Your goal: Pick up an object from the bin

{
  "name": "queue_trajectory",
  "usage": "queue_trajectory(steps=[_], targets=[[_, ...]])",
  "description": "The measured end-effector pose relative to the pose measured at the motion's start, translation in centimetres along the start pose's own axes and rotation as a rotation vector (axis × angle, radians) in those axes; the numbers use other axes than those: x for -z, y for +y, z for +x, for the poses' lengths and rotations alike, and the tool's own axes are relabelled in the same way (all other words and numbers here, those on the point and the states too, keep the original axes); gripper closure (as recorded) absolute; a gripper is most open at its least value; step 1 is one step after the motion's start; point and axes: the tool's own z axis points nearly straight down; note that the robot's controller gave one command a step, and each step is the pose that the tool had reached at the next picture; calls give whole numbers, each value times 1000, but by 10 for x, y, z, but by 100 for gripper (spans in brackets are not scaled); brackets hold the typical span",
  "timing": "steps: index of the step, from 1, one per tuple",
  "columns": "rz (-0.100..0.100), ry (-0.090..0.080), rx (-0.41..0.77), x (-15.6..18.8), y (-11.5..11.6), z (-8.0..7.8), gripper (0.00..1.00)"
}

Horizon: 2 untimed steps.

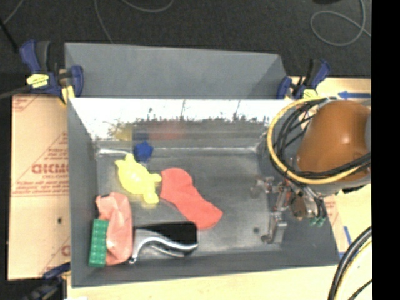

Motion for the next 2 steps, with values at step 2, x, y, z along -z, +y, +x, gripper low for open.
queue_trajectory(steps=[2], targets=[[2, -14, -154, -24, 20, -20, 0]])
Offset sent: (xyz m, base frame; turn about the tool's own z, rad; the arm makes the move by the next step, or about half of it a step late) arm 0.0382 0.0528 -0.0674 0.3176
